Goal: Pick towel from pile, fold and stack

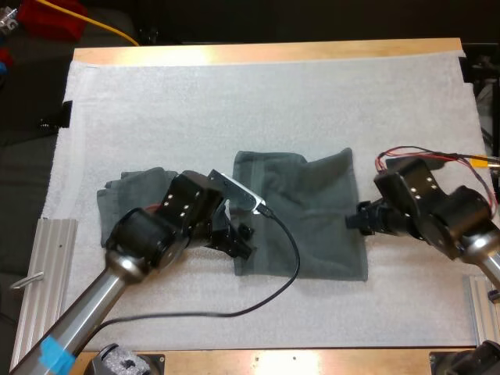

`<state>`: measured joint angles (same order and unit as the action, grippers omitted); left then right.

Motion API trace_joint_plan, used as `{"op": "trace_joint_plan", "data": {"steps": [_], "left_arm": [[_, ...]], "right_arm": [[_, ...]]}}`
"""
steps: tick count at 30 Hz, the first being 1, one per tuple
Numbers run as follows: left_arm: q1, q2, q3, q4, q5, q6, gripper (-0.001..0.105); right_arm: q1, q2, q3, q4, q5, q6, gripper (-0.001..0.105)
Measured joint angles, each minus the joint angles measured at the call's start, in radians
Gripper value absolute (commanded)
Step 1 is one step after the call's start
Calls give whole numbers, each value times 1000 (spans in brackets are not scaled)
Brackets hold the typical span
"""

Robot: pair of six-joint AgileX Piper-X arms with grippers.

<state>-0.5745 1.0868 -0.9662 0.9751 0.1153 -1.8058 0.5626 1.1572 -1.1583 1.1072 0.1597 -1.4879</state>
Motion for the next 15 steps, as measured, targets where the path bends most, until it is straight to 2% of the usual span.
{"op": "trace_joint_plan", "data": {"steps": [7,15], "left_arm": [[-59,-122,0,123,36,-51,68],[-152,-252,0,194,82,-195,68]], "right_arm": [[0,-122,0,102,-20,26,70],[0,-264,0,200,-113,74,70]]}}
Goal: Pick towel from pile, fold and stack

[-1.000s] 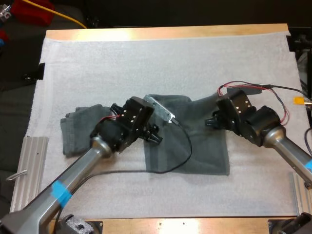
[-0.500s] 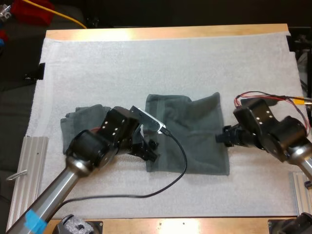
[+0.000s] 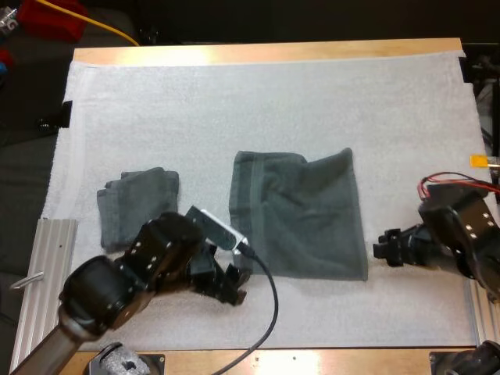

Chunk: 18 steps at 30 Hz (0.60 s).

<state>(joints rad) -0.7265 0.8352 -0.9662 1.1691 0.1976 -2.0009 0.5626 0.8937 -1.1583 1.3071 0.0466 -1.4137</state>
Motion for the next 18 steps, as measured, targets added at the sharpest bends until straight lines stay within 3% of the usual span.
{"op": "trace_joint_plan", "data": {"steps": [9,18], "left_arm": [[-79,-32,0,142,22,-104,68],[-80,-32,0,184,11,-112,68]], "right_arm": [[0,-72,0,75,-55,27,70],[0,-72,3,70,-47,32,70]]}}
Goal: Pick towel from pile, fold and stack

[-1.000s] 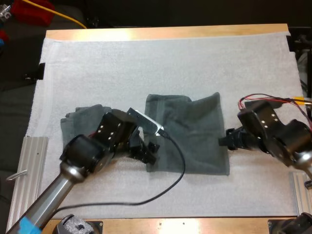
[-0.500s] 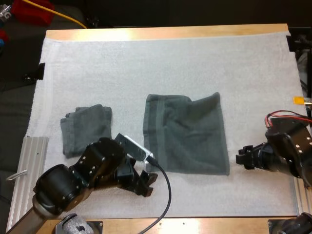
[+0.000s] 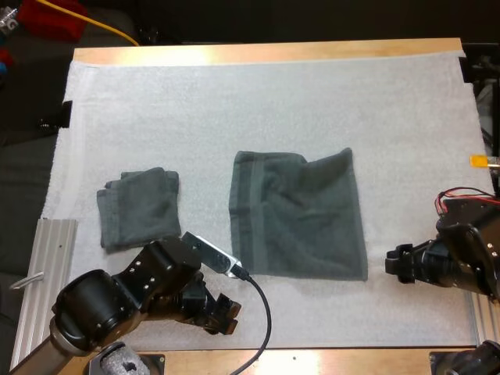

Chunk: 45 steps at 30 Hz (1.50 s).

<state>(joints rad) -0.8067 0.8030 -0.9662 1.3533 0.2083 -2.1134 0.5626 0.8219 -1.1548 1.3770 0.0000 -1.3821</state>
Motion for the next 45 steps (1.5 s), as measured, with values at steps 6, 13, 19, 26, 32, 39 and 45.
{"op": "trace_joint_plan", "data": {"steps": [6,13,19,26,32,39,45], "left_arm": [[0,0,0,0,0,0,68],[0,0,0,0,0,0,68],[0,0,0,0,0,0,68],[0,0,0,0,0,0,68],[0,0,0,3,0,0,68],[0,0,0,6,0,0,68],[0,0,0,6,0,0,68]], "right_arm": [[0,0,100,-66,-27,4,70],[0,0,291,-215,-63,43,70],[0,0,430,-355,-124,127,70],[0,0,576,-536,-168,262,70],[0,0,690,-745,-214,424,70],[0,0,826,-975,-218,637,70],[0,0,896,-1153,-218,761,70]]}}
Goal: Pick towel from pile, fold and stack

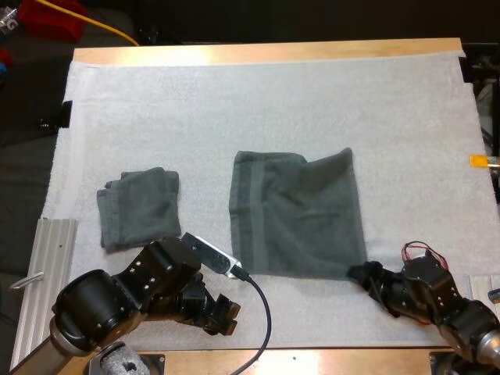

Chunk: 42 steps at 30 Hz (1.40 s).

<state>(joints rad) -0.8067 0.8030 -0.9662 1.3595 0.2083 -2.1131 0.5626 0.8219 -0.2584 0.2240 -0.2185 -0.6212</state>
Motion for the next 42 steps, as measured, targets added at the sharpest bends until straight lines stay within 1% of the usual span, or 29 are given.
{"op": "trace_joint_plan", "data": {"steps": [3,8,13,17,22,24,29,34,36,42], "left_arm": [[0,0,0,0,0,0,68],[0,0,0,0,0,0,68],[0,0,0,0,0,0,68],[0,0,0,0,0,1,68],[0,0,0,0,0,2,68],[0,0,0,0,0,2,68],[0,0,0,0,0,2,68],[0,0,0,0,0,2,68],[0,0,0,0,0,2,68],[0,0,1,-3,0,2,68]], "right_arm": [[0,0,8,-38,1,16,70],[0,0,9,-87,30,22,70],[0,0,17,-110,60,62,70],[0,20,36,-134,44,87,70],[0,85,39,-223,1,93,70],[0,106,39,-246,-2,104,67],[0,111,39,-250,-2,106,48],[0,114,39,-248,9,106,40],[0,113,39,-248,22,106,35],[0,113,39,-246,37,110,2]]}}
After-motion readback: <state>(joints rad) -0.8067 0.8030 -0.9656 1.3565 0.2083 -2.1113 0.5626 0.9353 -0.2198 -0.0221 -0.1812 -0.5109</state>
